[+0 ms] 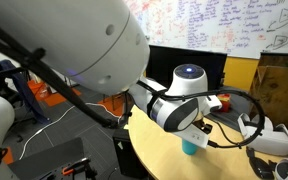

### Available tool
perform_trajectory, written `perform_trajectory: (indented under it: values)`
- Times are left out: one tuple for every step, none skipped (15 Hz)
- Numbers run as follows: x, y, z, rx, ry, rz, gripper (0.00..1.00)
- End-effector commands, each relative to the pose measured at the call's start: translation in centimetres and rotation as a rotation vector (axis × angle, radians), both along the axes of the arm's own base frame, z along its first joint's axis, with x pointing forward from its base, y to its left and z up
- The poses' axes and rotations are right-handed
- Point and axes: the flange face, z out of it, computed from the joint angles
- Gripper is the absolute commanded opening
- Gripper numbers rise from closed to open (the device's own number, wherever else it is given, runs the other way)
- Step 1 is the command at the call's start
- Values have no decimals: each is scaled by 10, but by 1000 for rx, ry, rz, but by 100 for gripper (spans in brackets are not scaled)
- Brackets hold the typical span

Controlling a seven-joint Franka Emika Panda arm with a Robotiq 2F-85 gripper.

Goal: Remove the object from the teal cup then put it on the table

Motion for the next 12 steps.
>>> perform_trajectory:
  values:
    - [12, 4, -2, 4, 26, -4, 44]
    - [13, 5, -4, 6, 30, -2, 44]
    - [14, 5, -5, 9, 33, 1, 43]
    - [15, 6, -6, 11, 36, 2, 44]
    - [17, 7, -7, 13, 38, 4, 43]
    - [18, 7, -8, 13, 40, 5, 44]
    - [20, 8, -9, 10, 43, 7, 44]
    - [21, 9, -11, 7, 45, 9, 45]
    - [23, 9, -12, 2, 48, 12, 45]
    - [25, 10, -13, -3, 51, 19, 45]
    - [26, 11, -15, -9, 52, 24, 45]
    - [27, 12, -16, -13, 52, 28, 44]
